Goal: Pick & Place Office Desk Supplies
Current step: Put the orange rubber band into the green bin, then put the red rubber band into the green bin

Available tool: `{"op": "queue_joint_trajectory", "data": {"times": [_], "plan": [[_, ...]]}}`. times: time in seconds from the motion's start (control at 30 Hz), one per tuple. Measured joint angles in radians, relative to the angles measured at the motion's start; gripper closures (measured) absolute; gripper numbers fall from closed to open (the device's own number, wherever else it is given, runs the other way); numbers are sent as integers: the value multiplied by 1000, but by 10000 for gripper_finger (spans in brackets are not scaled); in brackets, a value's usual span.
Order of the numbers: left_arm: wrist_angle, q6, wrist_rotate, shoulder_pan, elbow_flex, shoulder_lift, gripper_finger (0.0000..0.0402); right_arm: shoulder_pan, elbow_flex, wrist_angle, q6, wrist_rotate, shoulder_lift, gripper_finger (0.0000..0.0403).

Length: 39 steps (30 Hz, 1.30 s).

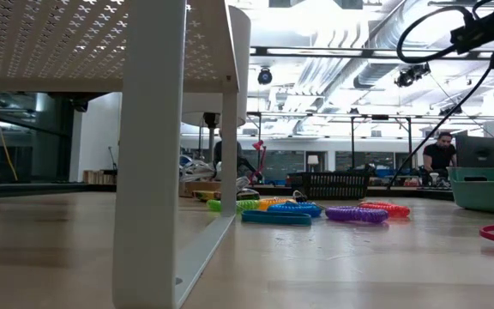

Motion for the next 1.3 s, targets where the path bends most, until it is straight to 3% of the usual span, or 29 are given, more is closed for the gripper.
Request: {"op": "queue_joint_trajectory", "data": {"times": [0.4,0.77,1.0,1.13,1.3], "plan": [[0,0,0,0,0,0,293,0,0,15,-9,-23,8,396],[0,0,0,0,0,0,293,0,0,15,-19,-22,8,325],[0,0,0,0,0,0,293,0,0,68,-30,17,8,309],[0,0,0,0,0,0,293,0,0,196,-144,97,8,311],[0,0,0,0,0,0,293,0,0,428,-401,147,8,312]]}}
